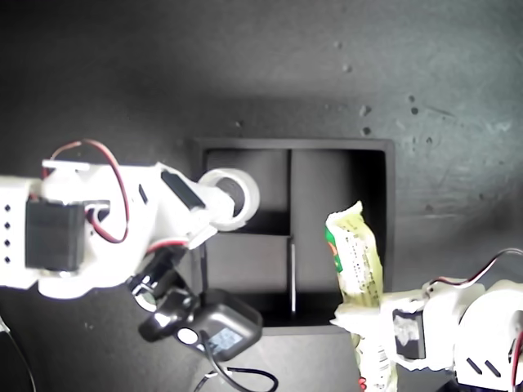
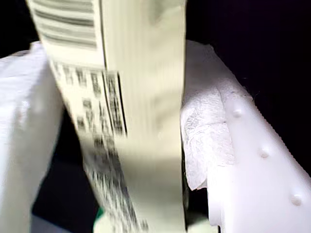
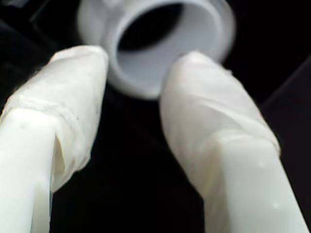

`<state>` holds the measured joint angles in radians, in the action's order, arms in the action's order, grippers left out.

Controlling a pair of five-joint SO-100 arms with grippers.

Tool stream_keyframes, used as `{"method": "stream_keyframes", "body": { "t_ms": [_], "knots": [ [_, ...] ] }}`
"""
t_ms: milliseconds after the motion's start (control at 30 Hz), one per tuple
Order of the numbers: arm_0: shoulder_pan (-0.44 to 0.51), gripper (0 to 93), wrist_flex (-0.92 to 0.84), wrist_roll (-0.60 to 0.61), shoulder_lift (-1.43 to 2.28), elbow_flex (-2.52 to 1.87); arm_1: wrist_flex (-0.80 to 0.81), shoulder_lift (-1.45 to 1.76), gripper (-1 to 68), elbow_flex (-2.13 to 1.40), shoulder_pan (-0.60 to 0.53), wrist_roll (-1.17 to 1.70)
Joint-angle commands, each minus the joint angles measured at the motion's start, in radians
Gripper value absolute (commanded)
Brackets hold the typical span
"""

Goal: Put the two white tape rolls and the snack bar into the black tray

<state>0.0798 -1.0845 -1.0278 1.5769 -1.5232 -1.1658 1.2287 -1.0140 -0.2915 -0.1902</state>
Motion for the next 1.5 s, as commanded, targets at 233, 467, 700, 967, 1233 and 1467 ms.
{"method": "stream_keyframes", "body": {
  "t_ms": [233, 467, 700, 967, 1233, 1467],
  "knots": [
    [-0.025, 16.5, -0.101, -0.002, 0.066, 0.106, -0.169, 0.009, 25.3, 0.048, 0.051, 0.012],
    [0.035, 12.7, -0.250, -0.117, 0.290, 0.107, -0.443, 0.021, 24.1, 0.333, 0.089, 0.032],
    [0.273, 9.3, -0.086, -0.425, 0.380, -0.087, -0.635, 0.175, 16.7, 0.565, 0.061, -0.252],
    [0.403, 9.9, -0.002, -0.600, 0.175, -0.167, -0.634, 0.264, 15.2, 0.270, 0.069, -0.584],
    [0.439, 11.0, 0.138, -0.689, 0.160, -0.337, -0.634, 0.359, 14.2, 0.206, 0.071, -0.769],
    [0.451, 11.2, 0.181, -0.698, 0.118, -0.344, -0.634, 0.374, 9.1, 0.190, 0.123, -0.831]
  ]
}}
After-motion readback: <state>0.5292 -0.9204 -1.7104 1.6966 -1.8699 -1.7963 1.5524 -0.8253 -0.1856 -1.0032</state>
